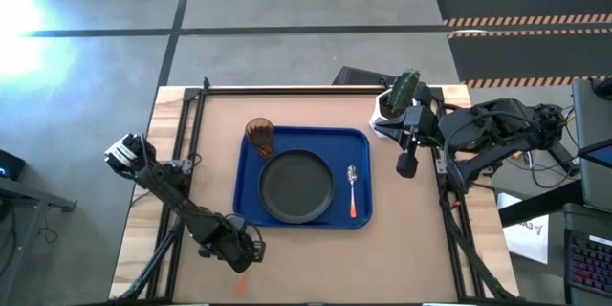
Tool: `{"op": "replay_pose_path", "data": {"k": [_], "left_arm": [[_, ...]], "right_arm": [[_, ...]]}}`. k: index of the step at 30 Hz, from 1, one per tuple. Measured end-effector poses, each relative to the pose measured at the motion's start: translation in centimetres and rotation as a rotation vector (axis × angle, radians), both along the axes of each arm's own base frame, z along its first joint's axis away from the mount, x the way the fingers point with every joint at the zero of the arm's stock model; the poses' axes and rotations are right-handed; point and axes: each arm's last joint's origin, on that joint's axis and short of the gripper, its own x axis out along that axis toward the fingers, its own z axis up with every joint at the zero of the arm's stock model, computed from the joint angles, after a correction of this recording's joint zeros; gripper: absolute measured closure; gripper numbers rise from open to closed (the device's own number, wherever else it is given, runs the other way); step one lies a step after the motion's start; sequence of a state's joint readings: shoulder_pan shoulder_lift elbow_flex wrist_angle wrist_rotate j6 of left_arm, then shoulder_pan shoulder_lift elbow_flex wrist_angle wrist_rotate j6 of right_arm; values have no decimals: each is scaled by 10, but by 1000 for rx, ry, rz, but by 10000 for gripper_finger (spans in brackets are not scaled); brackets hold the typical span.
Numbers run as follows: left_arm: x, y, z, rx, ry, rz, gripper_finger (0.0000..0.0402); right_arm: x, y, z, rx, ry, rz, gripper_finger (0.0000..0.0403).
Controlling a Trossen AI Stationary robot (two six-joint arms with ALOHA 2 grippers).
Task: Pick and place plate/cup/fork/spoon on tray
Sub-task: Put the fork on the blue tray between the black plate and the orange spoon
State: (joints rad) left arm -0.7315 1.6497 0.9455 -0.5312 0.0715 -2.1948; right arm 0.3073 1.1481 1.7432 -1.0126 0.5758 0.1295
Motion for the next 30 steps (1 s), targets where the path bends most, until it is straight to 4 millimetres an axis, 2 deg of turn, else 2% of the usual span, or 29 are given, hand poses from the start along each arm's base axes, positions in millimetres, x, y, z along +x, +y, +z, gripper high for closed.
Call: {"op": "replay_pose_path", "data": {"k": [17,30], "left_arm": [[0,5,-5,12,15,23,274],[11,1,-28,19,35,49,274]], "right_arm": [[0,0,0,-9,3,5,381],[0,0,0,-10,3,5,381]]}}
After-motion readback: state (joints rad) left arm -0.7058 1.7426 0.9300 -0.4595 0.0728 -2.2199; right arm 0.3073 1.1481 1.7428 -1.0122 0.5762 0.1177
